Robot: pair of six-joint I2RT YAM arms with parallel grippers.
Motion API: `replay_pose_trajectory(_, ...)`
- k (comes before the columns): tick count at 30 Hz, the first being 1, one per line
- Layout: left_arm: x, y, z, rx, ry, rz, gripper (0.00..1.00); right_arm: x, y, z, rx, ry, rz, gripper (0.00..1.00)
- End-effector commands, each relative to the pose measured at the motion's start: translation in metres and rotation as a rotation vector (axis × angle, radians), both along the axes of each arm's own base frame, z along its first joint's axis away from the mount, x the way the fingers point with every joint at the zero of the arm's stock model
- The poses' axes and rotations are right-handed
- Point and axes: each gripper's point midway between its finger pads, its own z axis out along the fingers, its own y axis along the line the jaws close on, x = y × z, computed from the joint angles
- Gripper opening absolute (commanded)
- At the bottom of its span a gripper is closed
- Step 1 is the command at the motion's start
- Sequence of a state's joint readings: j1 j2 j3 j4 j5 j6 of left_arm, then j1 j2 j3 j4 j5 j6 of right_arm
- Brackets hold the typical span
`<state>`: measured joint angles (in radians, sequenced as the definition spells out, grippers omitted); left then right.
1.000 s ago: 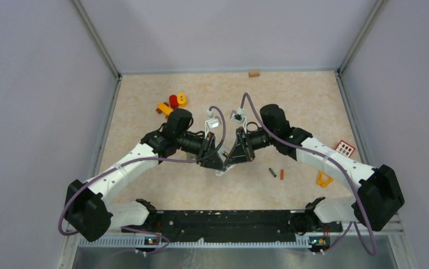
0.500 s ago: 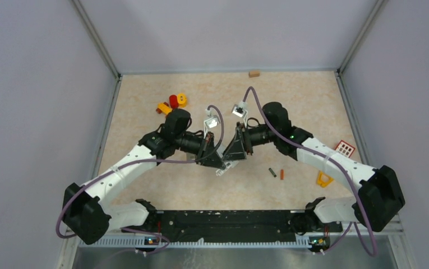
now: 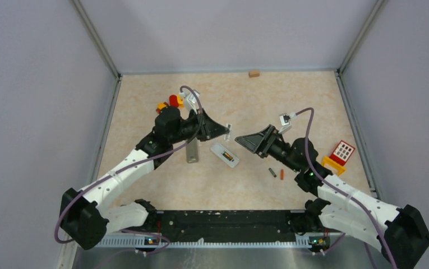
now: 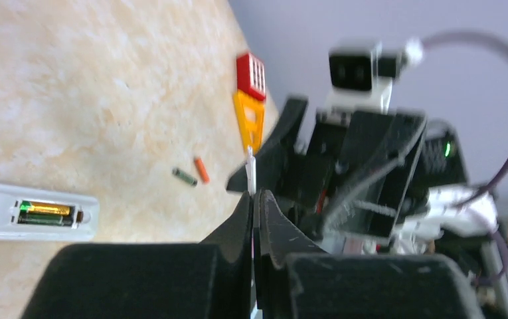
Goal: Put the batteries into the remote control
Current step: Adjust the battery cover.
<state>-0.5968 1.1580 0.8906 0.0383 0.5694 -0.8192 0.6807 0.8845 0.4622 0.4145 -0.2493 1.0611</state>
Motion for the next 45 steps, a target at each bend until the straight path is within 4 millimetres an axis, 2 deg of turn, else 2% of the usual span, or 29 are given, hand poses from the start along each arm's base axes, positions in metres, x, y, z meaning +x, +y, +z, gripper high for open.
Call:
replay_pose_trajectory(1,0.047,0.022,0.055,-0.282,0.015,0.360,0.00,0.008,-0.018,0.060,0.277,-0.074,-0.194,0.78)
replay_pose_trajectory(7,0.058,0.031,0.078,-0.493,0.089,0.442,0.00,0.007,0.002,0.083,0.390,-0.103,-0.125,0.78)
replay_pose_trajectory(9,0.057,0.035,0.087,-0.541,0.109,0.452,0.00,0.009,0.010,0.092,0.372,-0.173,-0.108,0.78)
replay_pose_trajectory(11,0.054,0.039,0.096,-0.584,0.118,0.454,0.00,0.015,0.013,0.091,0.337,-0.207,-0.137,0.78)
replay_pose_trajectory(14,0.055,0.047,0.101,-0.617,0.106,0.489,0.00,0.021,0.014,0.098,0.351,-0.261,-0.163,0.78)
replay_pose_trajectory(17,0.056,0.052,0.099,-0.637,0.103,0.511,0.00,0.023,0.017,0.110,0.389,-0.330,-0.165,0.74)
replay_pose_trajectory(24,0.054,0.061,0.111,-0.705,0.033,0.520,0.00,0.028,0.037,0.125,0.439,-0.441,-0.125,0.66)
replay_pose_trajectory(28,0.049,0.065,0.117,-0.669,-0.005,0.529,0.00,0.032,0.052,0.128,0.379,-0.481,-0.099,0.65)
replay_pose_trajectory(31,0.049,0.063,0.113,-0.672,0.001,0.521,0.00,0.031,0.062,0.132,0.371,-0.500,-0.058,0.58)
replay_pose_trajectory(38,0.044,0.061,0.110,-0.675,-0.001,0.492,0.00,0.033,0.075,0.126,0.325,-0.464,-0.007,0.40)
replay_pose_trajectory(45,0.038,0.057,0.110,-0.665,-0.012,0.453,0.00,0.030,0.075,0.128,0.348,-0.452,0.015,0.07)
